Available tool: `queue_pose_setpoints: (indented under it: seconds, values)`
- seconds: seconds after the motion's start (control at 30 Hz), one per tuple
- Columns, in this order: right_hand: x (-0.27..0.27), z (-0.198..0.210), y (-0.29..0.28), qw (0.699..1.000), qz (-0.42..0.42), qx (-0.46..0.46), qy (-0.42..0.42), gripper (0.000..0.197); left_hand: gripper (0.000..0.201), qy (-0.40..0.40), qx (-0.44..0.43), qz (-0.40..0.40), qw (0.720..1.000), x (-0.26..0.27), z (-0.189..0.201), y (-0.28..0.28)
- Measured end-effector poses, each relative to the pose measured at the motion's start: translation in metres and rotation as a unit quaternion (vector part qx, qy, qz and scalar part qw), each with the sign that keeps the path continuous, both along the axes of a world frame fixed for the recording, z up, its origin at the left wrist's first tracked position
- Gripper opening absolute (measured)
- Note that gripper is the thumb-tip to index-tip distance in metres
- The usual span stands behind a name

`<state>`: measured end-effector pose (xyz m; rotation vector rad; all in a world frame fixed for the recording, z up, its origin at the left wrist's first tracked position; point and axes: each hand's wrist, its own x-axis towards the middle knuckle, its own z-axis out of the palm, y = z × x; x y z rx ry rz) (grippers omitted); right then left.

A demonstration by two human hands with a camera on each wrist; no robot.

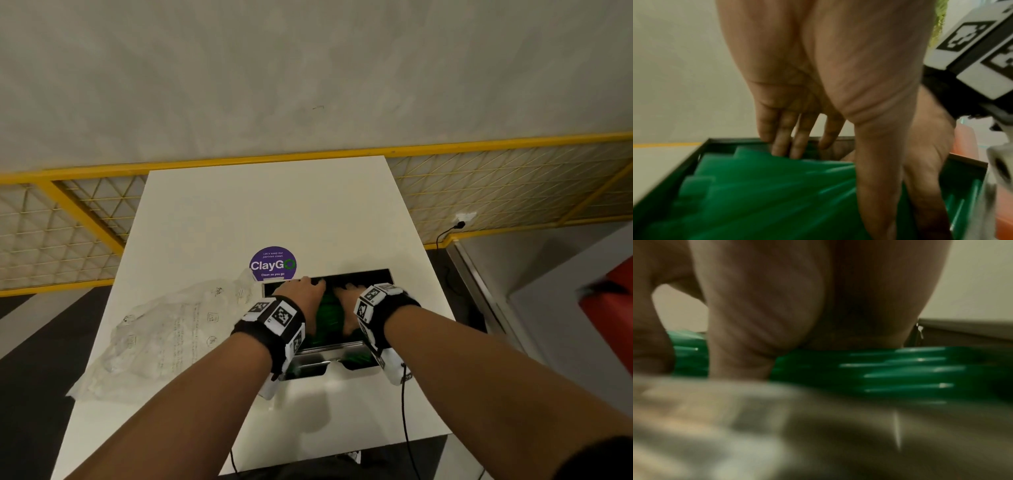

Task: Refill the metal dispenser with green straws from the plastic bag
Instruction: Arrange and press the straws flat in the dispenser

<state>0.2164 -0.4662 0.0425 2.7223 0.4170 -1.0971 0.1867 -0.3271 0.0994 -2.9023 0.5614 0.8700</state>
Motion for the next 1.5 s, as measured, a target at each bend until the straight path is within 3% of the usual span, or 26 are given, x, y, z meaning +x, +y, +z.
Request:
queue_pose_setpoints:
  seconds: [0.1,0.2,0.33,0.47,0.67,0.83,0.93,0.97,1.03,1.13,1.2,1.27,1.4,1.5]
  values:
    - [-0.009,0.028,0.002,1.0,0.004,-0.002,0.001,0.1,0.104,0.012,0.048,0.01,0.999,-0.007,-0.013,0.004]
    - [-0.007,0.03,0.003,0.999,-0.024,0.041,0.022,0.096,0.106,0.001,0.064,0.029,0.998,-0.011,-0.025,0.008]
    - [-0.012,0.044,0.0,0.996,-0.034,0.086,0.005,0.075,0.087,0.001,0.036,0.043,0.998,-0.007,-0.017,0.012]
    - [-0.018,0.05,-0.005,0.993,-0.042,0.103,-0.03,0.071,0.072,0.001,-0.035,0.049,0.998,-0.005,-0.011,0.021]
    - [-0.04,0.047,-0.014,0.979,-0.046,0.143,-0.141,0.056,0.056,-0.121,-0.093,0.031,0.988,-0.021,-0.016,0.024]
    - [-0.055,0.045,-0.013,0.982,-0.079,0.159,-0.064,0.068,0.084,-0.068,-0.111,0.02,0.991,-0.03,-0.029,0.028]
    - [-0.051,0.061,-0.018,0.969,-0.104,0.215,-0.058,0.07,0.095,-0.005,-0.217,0.07,0.974,-0.023,-0.019,0.034]
    - [-0.05,0.07,-0.022,0.962,-0.112,0.239,-0.065,0.062,0.087,-0.006,-0.243,0.089,0.966,-0.022,-0.012,0.036]
    - [-0.051,0.085,-0.031,0.957,-0.102,0.263,-0.072,0.036,0.052,-0.052,-0.241,0.108,0.963,-0.026,-0.001,0.04]
    - [-0.059,0.086,-0.038,0.977,-0.056,0.205,-0.025,0.019,0.018,-0.043,-0.2,0.048,0.978,-0.04,0.005,0.04]
    - [-0.065,0.076,-0.036,0.983,-0.053,0.175,0.021,0.026,0.021,0.032,-0.185,0.03,0.982,-0.049,0.002,0.038]
    - [-0.064,0.066,-0.033,0.982,-0.071,0.171,0.046,0.033,0.026,0.052,-0.17,0.027,0.984,-0.052,-0.002,0.036]
    - [-0.064,0.06,-0.025,0.979,-0.081,0.179,0.053,0.03,0.023,-0.034,-0.179,0.026,0.983,-0.052,0.004,0.035]
    - [-0.062,0.073,-0.027,0.973,-0.077,0.218,-0.012,0.028,0.026,-0.109,-0.196,0.037,0.974,-0.048,0.014,0.041]
